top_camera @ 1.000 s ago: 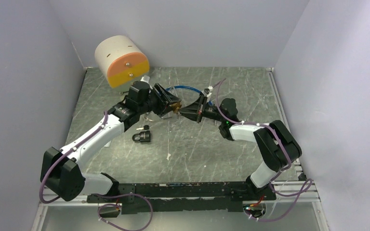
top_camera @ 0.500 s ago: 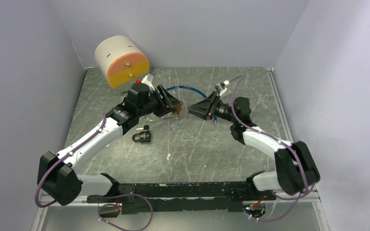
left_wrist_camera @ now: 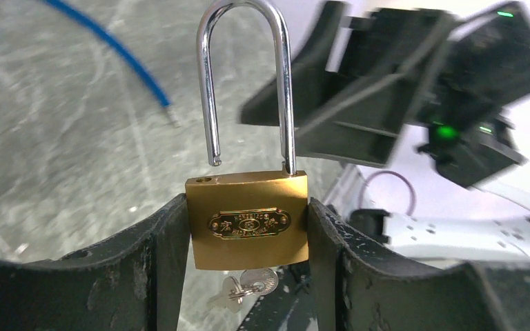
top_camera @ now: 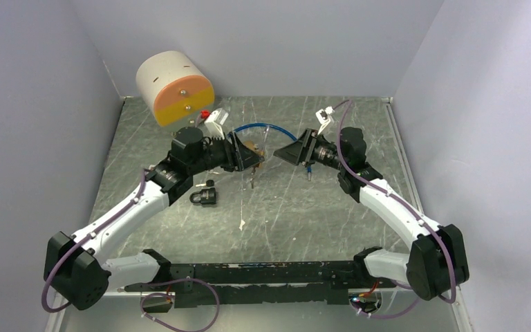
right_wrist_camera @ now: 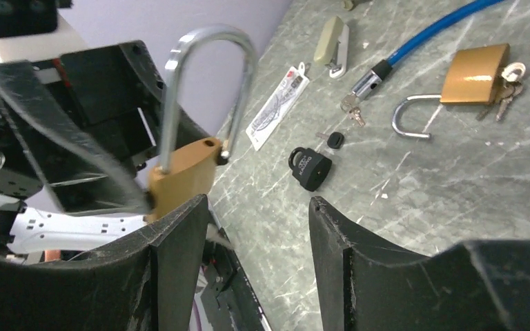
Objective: Unlock with the key
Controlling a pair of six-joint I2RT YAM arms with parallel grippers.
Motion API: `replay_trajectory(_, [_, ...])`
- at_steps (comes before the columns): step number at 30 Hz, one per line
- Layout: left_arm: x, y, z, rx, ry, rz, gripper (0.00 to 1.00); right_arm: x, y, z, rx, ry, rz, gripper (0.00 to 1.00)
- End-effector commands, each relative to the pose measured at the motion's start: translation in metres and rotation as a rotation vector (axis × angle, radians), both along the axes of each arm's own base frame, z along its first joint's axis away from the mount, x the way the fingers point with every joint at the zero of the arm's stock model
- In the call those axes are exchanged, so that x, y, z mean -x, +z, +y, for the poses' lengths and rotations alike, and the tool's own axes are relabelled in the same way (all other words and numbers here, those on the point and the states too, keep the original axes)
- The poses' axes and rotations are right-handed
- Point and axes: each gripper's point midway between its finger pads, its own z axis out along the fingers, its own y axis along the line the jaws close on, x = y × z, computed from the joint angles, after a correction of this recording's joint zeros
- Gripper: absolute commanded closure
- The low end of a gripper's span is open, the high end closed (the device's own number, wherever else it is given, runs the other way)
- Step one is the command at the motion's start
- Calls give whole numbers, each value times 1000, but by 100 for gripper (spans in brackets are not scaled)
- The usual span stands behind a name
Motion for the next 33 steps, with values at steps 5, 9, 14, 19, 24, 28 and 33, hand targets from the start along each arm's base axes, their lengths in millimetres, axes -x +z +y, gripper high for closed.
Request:
replay_trajectory(5, [53,131,-30,362,-365,-181,97,19,102,11,-178,145,-326,39])
replay_trajectory(9, [61,141,-30,416,-398,-170,97,31,133,7,-253,151,-398,39])
replay_trajectory(14, [63,147,-32,424,-430,-164,98,33,146,3,-274,125,-430,39])
replay_trajectory(19, [63,148,-32,423,-428,-171,97,23,147,1,-281,70,-394,42])
replay_trajectory(24, [65,133,-35,387,-461,-126,97,13,146,0,-283,25,-341,47])
replay_trajectory(28, [56,119,-36,355,-412,-92,97,12,132,1,-228,27,-274,72])
replay_trajectory(33, [18,76,-23,200,-151,-30,97,13,69,-6,-83,-11,-82,100])
